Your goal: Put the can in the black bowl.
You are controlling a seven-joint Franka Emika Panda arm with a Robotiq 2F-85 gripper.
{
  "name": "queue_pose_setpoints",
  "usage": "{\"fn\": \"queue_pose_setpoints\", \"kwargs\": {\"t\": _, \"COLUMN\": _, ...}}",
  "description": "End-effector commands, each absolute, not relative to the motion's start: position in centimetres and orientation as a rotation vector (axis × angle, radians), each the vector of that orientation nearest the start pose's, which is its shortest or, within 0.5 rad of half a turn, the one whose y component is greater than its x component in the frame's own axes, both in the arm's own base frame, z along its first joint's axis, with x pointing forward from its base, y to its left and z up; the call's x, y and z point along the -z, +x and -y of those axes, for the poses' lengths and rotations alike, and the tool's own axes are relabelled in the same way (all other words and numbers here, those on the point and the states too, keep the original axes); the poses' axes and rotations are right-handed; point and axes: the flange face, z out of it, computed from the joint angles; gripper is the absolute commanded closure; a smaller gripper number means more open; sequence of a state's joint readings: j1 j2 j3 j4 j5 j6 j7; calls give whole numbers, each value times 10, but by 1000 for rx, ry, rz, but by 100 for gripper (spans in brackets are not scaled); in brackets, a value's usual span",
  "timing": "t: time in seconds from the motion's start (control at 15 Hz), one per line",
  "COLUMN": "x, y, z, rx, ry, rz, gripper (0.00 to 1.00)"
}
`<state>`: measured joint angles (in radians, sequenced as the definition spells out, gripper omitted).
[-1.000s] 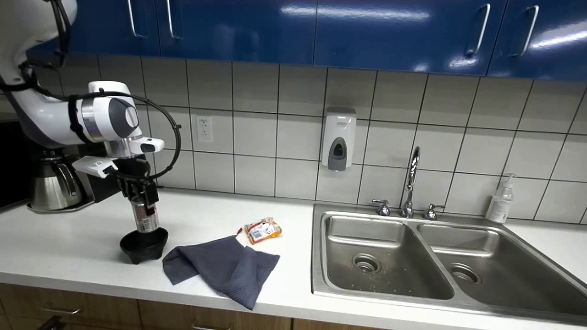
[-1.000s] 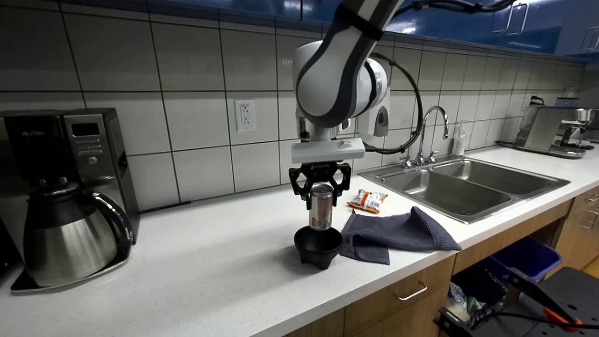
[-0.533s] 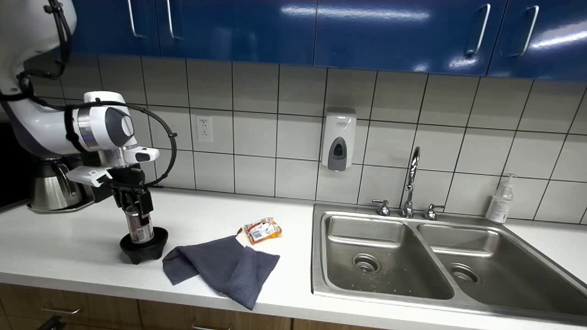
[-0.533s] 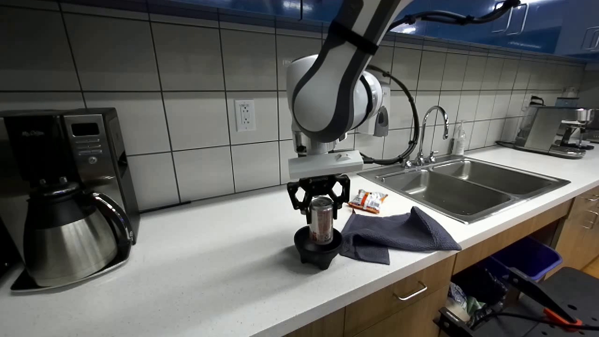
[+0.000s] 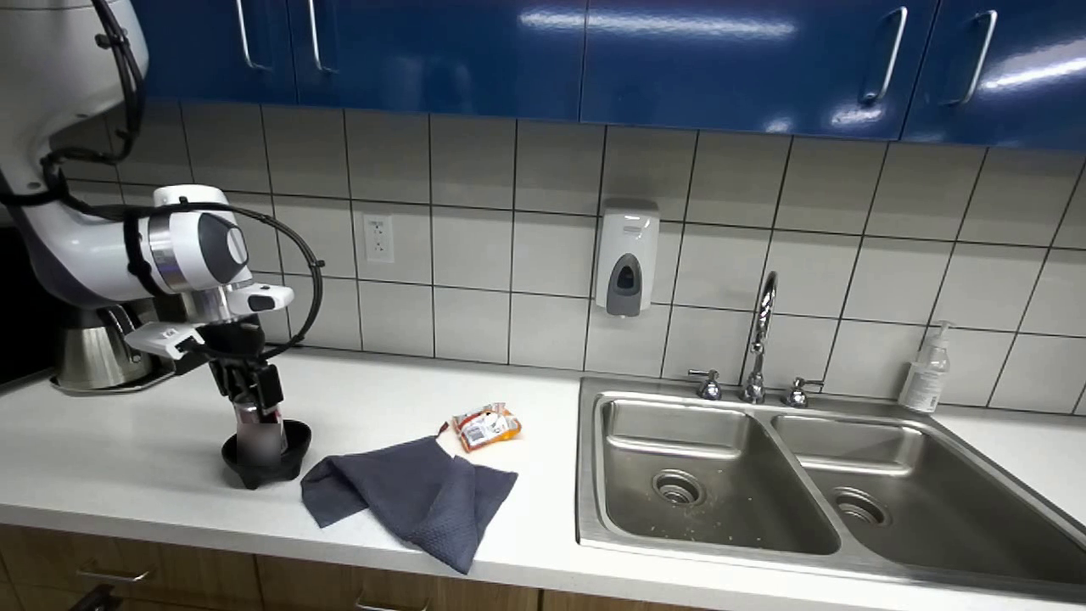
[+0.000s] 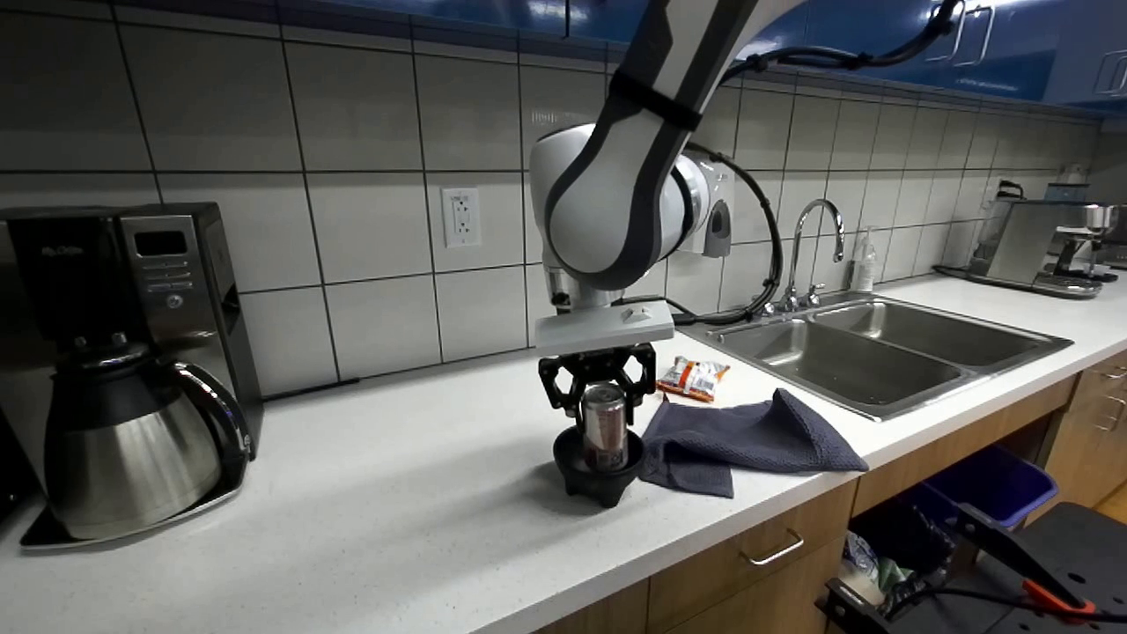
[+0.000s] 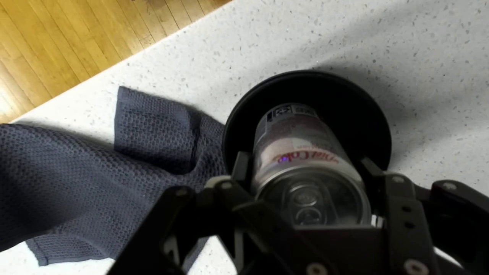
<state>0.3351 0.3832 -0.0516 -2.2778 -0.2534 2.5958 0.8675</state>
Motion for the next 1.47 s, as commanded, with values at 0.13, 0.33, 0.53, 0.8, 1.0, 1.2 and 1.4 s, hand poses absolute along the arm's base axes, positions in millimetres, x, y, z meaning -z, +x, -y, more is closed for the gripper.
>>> {"fn": "queue_pose_setpoints", "kwargs": {"t": 0.13, "x": -176, "y": 515, "z": -155, "rx": 56, "ry": -3259, "rz": -639, "gripper": 61}}
{"fn": "queue_pose_setpoints", "kwargs": {"t": 0.33, "x": -171, "y": 517, "z": -155, "rx": 34, "ry": -3255, "rz": -642, "gripper": 61}}
{"fn": "queue_pose_setpoints", "kwargs": {"t": 0.53, "x": -168, "y": 519, "z": -156, "rx": 21, "ry": -3254, "rz": -648, "gripper": 61}}
{"fn": "queue_pose_setpoints", "kwargs": {"t": 0.8, "x": -166, "y": 522, "z": -155, "rx": 23, "ry": -3264, "rz": -661, "gripper": 15}}
{"fn": "queue_pose_setpoints", "kwargs": {"t": 1.0, "x": -171, "y": 525, "z": -153, "rx": 29, "ry": -3256, "rz": -664, "gripper": 0}}
{"fn": "queue_pose_setpoints", "kwargs": {"t": 1.2, "x": -179, "y": 530, "z": -151, "rx": 40, "ry": -3243, "rz": -670, "gripper": 0}}
{"fn": "queue_pose_setpoints", "kwargs": {"t": 1.4, "x": -200, "y": 537, "z": -148, "rx": 72, "ry": -3215, "rz": -685, "gripper": 0}}
